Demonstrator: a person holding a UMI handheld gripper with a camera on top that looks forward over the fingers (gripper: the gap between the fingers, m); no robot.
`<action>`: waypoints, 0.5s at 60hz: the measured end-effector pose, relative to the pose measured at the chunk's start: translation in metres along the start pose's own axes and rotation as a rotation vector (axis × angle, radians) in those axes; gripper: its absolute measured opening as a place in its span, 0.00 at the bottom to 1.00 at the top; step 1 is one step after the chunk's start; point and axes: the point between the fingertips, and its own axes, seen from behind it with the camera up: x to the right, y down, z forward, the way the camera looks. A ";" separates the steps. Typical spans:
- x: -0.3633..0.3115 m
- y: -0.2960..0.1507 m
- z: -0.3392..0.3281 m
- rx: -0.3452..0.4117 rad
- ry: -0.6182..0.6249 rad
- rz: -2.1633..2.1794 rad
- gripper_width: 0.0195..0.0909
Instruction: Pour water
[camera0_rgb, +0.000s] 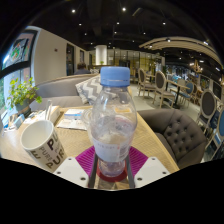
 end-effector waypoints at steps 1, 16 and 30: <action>0.000 0.001 -0.001 -0.008 0.002 0.006 0.38; -0.004 0.011 -0.044 -0.110 0.030 0.029 0.91; -0.019 0.022 -0.135 -0.213 0.092 0.059 0.93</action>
